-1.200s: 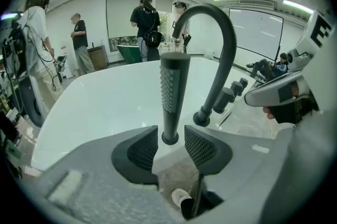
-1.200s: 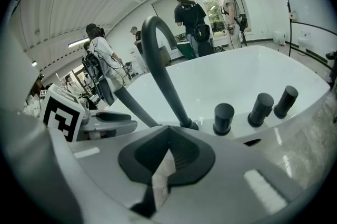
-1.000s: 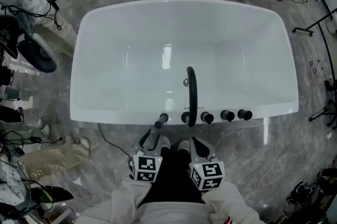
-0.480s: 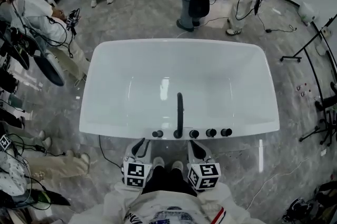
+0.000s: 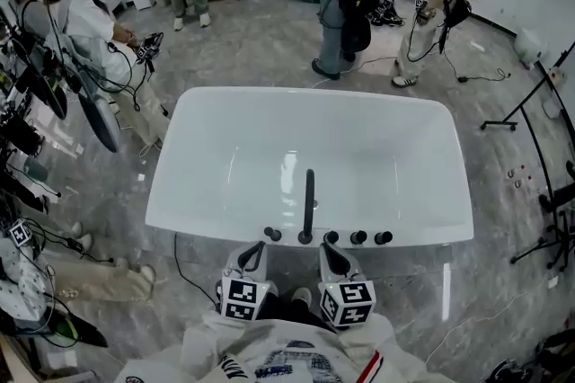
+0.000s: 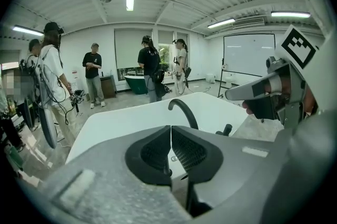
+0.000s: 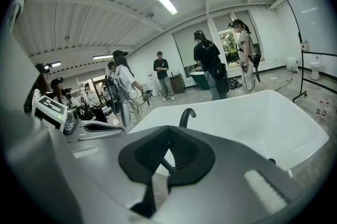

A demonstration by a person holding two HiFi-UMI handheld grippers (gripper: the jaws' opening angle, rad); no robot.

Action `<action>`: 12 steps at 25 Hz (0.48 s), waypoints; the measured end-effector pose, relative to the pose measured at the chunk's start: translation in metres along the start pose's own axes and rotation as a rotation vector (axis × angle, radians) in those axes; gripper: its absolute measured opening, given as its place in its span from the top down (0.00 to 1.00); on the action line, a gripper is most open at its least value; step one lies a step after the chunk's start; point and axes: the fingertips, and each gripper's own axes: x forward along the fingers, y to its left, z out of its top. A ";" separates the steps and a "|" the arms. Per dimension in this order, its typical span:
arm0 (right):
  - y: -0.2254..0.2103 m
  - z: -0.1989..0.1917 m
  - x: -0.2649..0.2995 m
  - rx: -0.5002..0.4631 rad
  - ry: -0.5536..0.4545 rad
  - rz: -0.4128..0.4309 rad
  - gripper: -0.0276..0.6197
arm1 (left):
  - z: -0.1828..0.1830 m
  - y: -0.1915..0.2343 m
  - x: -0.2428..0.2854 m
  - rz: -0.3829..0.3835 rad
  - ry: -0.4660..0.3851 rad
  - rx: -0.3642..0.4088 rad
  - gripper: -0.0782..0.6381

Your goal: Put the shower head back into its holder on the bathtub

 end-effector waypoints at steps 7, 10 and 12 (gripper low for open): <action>0.024 0.001 -0.014 0.003 -0.013 0.020 0.95 | 0.001 -0.005 -0.022 -0.035 0.008 0.004 0.89; 0.032 0.002 -0.021 -0.006 -0.026 0.013 0.95 | -0.003 -0.005 -0.027 -0.053 0.011 -0.005 0.89; 0.032 0.002 -0.027 -0.004 -0.035 -0.006 0.95 | -0.004 -0.008 -0.031 -0.075 0.007 -0.021 0.89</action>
